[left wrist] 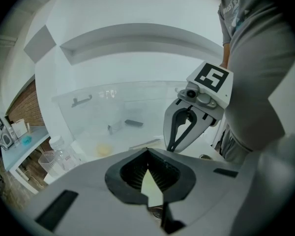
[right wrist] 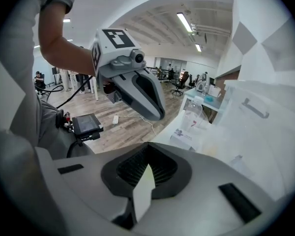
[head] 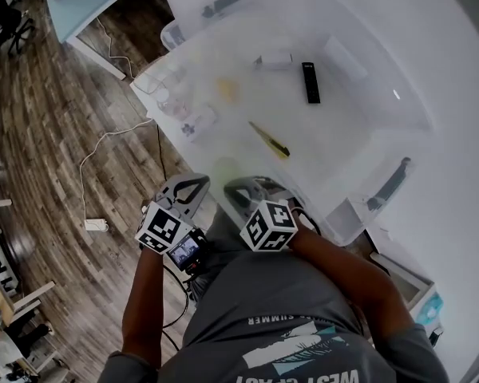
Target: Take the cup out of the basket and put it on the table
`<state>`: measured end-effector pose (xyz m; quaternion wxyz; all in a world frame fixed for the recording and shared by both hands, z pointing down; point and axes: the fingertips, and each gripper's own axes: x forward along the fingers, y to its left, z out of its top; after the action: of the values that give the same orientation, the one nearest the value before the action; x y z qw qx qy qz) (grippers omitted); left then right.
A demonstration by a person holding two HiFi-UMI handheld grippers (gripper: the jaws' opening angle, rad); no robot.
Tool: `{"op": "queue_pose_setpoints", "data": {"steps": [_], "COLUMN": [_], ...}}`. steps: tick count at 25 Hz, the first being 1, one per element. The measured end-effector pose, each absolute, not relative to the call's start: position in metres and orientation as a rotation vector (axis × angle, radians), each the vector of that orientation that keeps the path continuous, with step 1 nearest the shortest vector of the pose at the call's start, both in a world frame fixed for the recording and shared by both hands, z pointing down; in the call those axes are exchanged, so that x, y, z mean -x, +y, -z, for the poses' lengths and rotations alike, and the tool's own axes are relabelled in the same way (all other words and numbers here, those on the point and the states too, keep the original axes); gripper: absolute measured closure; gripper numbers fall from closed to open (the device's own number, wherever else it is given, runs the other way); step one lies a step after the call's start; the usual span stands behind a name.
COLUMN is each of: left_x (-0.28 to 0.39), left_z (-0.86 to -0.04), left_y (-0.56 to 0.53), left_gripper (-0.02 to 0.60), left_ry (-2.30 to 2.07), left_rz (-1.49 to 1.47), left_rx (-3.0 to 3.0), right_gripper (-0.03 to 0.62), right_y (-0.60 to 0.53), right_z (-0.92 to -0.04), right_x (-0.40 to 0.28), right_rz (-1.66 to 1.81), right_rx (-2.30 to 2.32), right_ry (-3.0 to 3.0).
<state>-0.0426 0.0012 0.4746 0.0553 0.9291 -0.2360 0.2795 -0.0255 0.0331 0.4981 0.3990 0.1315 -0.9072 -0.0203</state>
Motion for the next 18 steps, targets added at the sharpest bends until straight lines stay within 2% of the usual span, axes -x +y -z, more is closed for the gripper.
{"op": "queue_pose_setpoints", "data": {"steps": [10,18], "left_x": [0.048,0.06], "left_z": [-0.447,-0.404], "left_y": [0.032,0.048], "left_gripper": [0.572,0.572], "left_ry": [-0.797,-0.903], "left_rz": [-0.901,-0.854], "left_rx": [-2.812,-2.842], "right_gripper": [0.582,0.582], "right_y": [0.059,0.081], "right_z": [-0.466,-0.398], "right_x": [0.037,0.057], "right_rz": [0.079,0.141], "right_rx": [-0.278,-0.28], "right_ry": [-2.425,-2.577]}}
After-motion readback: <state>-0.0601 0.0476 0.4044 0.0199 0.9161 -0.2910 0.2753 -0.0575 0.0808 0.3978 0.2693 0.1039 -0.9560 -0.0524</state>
